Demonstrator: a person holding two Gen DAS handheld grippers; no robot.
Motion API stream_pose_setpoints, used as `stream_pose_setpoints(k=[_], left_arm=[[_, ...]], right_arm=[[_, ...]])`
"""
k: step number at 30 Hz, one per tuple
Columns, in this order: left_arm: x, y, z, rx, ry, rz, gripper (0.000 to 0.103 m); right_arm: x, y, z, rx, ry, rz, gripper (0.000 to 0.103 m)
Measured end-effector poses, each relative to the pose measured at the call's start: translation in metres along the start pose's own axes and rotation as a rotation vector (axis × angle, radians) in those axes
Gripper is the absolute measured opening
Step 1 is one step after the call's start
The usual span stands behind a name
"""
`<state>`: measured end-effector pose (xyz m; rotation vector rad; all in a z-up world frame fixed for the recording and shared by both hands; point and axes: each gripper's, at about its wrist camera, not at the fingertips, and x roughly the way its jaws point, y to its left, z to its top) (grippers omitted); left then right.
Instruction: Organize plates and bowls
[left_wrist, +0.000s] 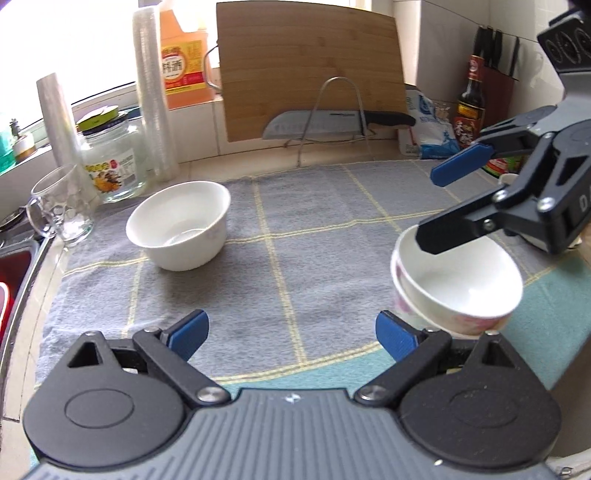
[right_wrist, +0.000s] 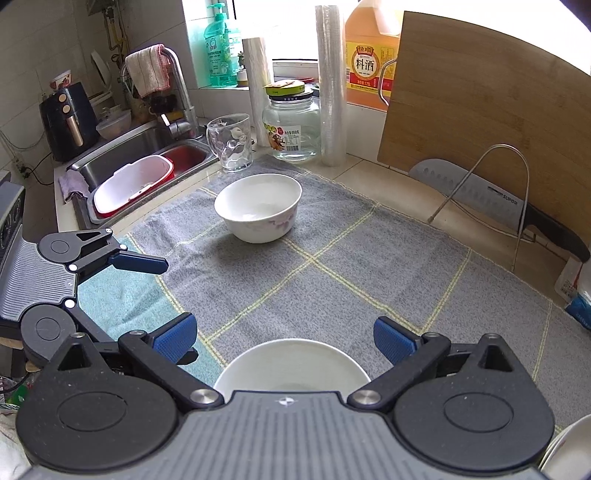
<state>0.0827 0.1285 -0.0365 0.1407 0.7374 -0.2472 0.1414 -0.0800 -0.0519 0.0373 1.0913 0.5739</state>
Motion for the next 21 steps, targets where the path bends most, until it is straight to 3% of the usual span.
stream_pose_setpoints(k=[9,21], left_arm=[[0.029,0.041,0.008,-0.074,-0.025,0.11,0.097],[0.072,0.072,0.017,-0.086,-0.045,0.123,0.097]], right_arm=[[0.039,0.01,0.044,-0.042,0.018,0.036,0.103],[0.099,0.009,0.099,-0.074,0.055,0.062,0.103]])
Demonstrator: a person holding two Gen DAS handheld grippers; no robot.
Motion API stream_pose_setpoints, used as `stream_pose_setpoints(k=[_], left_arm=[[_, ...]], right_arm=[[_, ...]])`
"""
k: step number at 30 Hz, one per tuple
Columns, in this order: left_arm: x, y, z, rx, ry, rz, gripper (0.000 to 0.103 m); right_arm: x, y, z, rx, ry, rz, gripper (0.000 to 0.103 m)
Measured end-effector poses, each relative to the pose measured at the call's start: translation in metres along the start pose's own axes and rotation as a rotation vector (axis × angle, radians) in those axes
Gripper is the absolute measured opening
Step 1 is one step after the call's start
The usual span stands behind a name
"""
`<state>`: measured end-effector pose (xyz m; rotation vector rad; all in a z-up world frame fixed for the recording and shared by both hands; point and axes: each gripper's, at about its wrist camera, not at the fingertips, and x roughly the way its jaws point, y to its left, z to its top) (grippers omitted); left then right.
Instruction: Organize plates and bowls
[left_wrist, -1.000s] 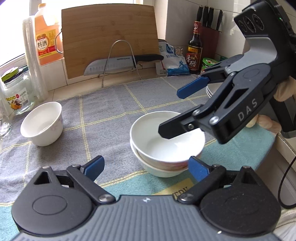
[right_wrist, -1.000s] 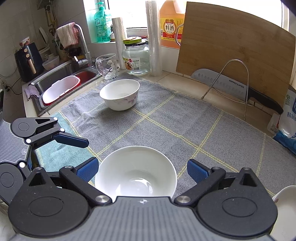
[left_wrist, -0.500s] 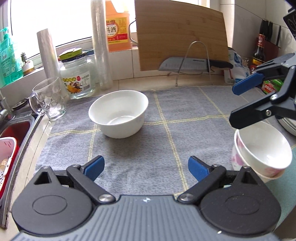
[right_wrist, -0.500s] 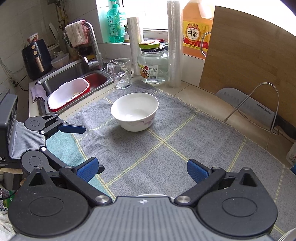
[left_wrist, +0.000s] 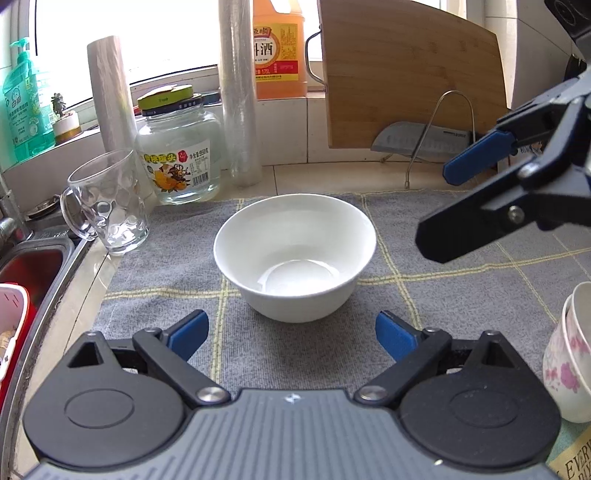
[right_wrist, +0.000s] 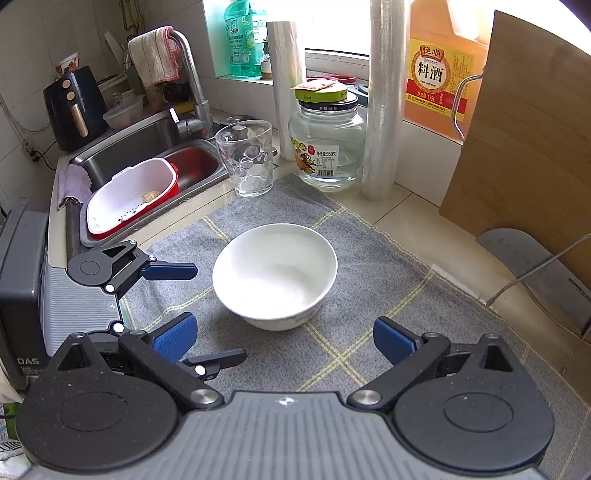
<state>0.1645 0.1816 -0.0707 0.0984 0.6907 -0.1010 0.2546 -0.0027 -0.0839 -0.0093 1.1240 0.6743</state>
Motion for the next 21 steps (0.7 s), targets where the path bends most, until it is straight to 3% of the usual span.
stream_pose_setpoints(k=[12,21], left_arm=[[0.022,0.002,0.007,0.009,-0.006,-0.019,0.097],[0.026,0.004,0.016,0.02,-0.014,-0.026,0.096]], right_arm=[[0.066,-0.019,0.028,0.023,0.062,0.035,0.099],[0.088,-0.026,0.037,0.037,0.089,0.058,0.088]])
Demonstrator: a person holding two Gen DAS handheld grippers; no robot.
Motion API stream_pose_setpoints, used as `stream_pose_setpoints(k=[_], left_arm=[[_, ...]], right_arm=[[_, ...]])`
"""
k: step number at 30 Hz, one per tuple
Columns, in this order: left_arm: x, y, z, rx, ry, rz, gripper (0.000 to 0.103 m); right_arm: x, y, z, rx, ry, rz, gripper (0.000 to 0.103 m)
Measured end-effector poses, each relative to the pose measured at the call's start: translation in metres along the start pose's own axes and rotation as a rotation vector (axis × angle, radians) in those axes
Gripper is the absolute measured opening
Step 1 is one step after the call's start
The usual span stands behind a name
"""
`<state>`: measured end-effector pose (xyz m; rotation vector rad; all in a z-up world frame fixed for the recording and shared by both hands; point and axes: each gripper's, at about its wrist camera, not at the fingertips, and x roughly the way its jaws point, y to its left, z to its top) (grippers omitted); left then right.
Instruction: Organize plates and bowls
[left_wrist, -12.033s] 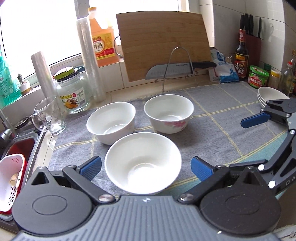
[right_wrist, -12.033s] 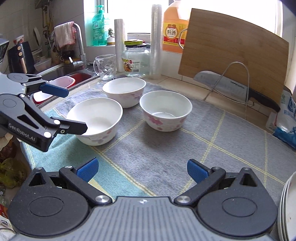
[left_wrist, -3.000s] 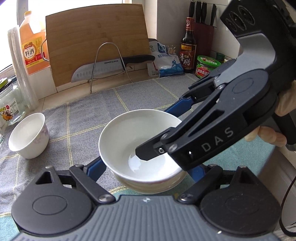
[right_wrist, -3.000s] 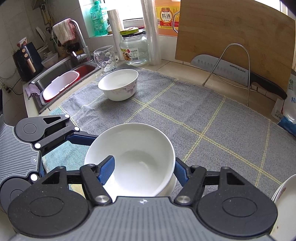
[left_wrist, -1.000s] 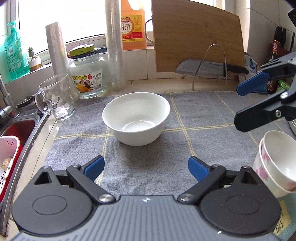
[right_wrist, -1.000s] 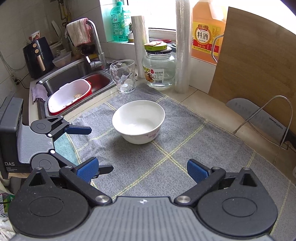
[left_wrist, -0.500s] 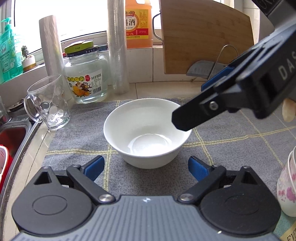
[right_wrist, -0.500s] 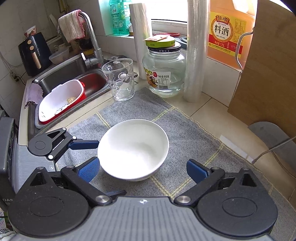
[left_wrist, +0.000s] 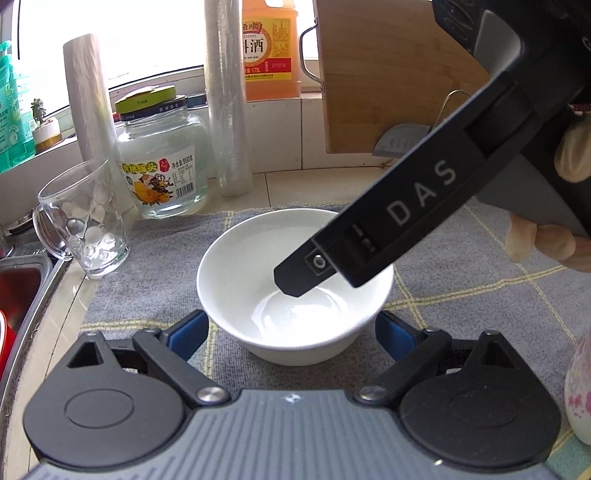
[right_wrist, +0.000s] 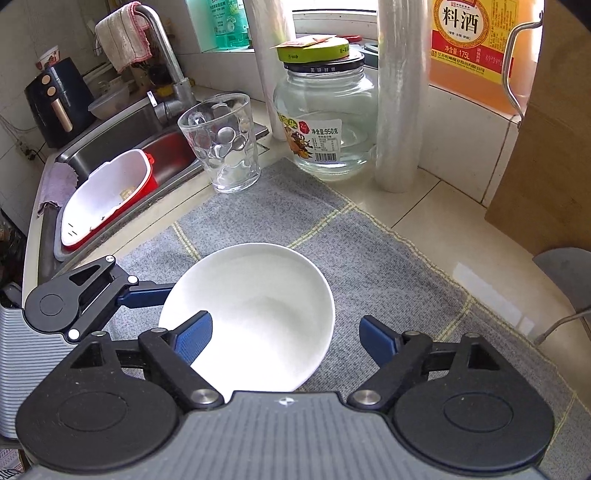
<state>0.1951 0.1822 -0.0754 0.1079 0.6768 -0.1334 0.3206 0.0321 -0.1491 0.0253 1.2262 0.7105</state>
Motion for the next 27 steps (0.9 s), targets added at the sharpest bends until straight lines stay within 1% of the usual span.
stream_pose_setpoints(k=[1,10,17,21,27], left_arm=[[0.0,0.0,0.0,0.001,-0.004,0.004,0.096],[0.005,0.002,0.004,0.01,-0.008,-0.009,0.095],[0.006,0.002,0.004,0.012,-0.01,-0.02,0.095],[0.006,0.002,0.005,0.009,-0.013,-0.027,0.094],[0.006,0.002,0.004,0.008,-0.013,-0.028,0.094]], right_arm=[[0.001,0.0,0.0,0.0,0.002,0.002,0.086],[0.009,0.0,0.005,-0.008,0.006,0.021,0.079],[0.014,0.001,0.009,-0.011,0.005,0.031,0.077],[0.016,0.002,0.01,-0.011,0.001,0.035,0.072],[0.017,0.001,0.011,-0.014,0.004,0.032,0.07]])
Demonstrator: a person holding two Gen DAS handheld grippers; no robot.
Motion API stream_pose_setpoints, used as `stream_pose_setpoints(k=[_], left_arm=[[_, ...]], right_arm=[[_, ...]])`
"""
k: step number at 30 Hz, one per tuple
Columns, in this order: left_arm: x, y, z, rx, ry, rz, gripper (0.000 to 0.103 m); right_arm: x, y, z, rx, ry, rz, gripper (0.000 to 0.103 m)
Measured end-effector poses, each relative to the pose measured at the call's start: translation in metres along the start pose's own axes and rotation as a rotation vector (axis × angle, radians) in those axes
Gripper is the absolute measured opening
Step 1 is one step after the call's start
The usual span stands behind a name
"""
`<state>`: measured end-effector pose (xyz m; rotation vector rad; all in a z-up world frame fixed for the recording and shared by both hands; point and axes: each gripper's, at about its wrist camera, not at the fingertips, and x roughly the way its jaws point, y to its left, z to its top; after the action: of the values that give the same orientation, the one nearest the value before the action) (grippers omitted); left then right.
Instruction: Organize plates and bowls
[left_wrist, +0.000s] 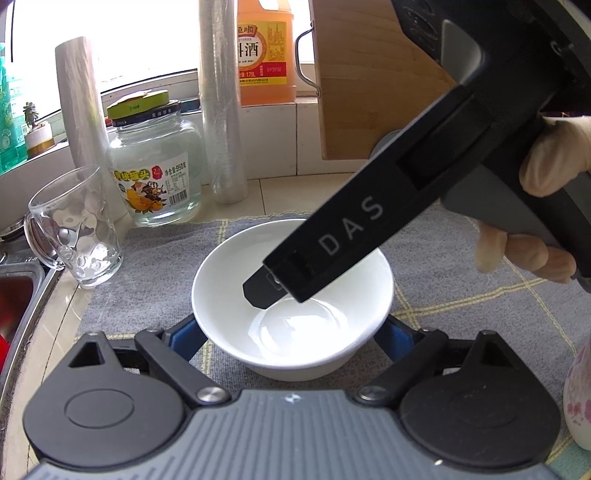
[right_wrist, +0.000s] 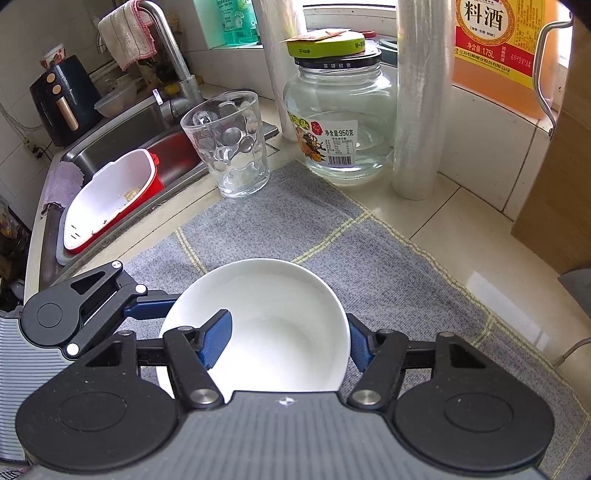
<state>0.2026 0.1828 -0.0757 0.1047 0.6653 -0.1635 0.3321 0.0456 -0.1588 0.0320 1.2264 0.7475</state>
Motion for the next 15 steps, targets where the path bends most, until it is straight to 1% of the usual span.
stream_pose_setpoints(k=[15], left_arm=[[-0.0057,-0.0037,-0.0008,-0.011,0.013,-0.001,0.094]], right_arm=[[-0.0035,0.0026,-0.0011,0.004,-0.002,0.012,0.07]])
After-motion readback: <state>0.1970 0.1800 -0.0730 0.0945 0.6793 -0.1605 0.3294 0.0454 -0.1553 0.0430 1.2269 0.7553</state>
